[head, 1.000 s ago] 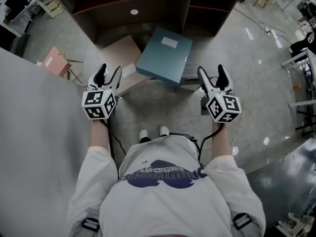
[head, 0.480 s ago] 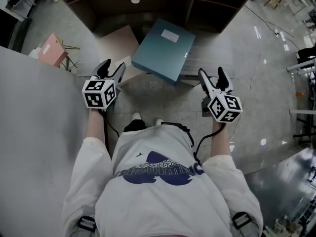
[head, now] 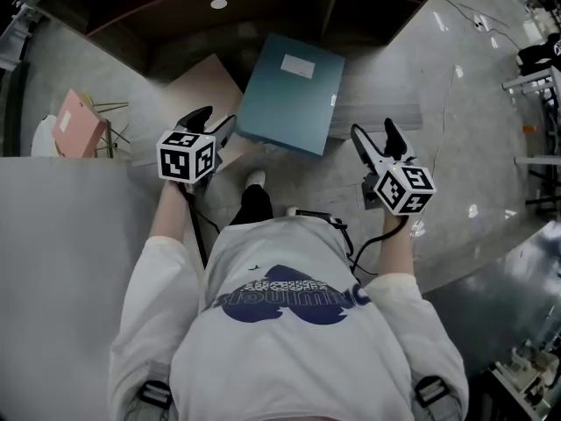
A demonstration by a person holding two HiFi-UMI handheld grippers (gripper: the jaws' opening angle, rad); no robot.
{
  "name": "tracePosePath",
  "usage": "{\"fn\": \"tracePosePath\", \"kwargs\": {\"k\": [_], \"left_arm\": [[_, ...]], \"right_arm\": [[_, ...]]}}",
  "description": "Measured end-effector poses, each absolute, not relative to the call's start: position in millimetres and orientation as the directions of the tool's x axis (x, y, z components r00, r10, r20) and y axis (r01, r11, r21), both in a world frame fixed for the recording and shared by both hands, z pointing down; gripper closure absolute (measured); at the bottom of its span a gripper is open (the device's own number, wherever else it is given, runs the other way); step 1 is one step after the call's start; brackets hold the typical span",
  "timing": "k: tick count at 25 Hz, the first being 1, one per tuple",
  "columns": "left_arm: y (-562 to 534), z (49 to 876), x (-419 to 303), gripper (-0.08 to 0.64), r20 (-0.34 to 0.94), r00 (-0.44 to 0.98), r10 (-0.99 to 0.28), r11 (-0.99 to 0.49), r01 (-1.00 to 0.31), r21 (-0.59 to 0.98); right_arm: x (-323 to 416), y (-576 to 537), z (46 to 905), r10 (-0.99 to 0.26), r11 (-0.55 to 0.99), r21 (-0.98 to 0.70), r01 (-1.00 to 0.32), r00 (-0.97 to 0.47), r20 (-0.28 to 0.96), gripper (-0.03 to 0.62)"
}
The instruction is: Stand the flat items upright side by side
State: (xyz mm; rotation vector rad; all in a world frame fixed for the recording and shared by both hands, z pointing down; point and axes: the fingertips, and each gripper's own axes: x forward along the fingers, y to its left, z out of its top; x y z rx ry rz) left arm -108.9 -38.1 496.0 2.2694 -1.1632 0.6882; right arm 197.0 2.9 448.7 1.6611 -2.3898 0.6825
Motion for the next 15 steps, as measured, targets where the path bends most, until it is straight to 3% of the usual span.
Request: {"fn": "tracePosePath", "kwargs": {"k": [8, 15], "left_arm": [[-103, 526, -101, 0.327, 0.680, 0.636, -0.364, -0.662, -0.690, 0.292], [-147, 550, -74, 0.327, 0.667, 0.723, -0.181, -0.668, -0.588, 0.456]], "right_arm": [[175, -11, 461, -0.843, 0.178, -0.291, -0.940, -0.298, 0.448, 0.232], [174, -1, 468, -0.855, 0.026, -0.322, -0.946, -0.188, 0.483, 0.232]]}}
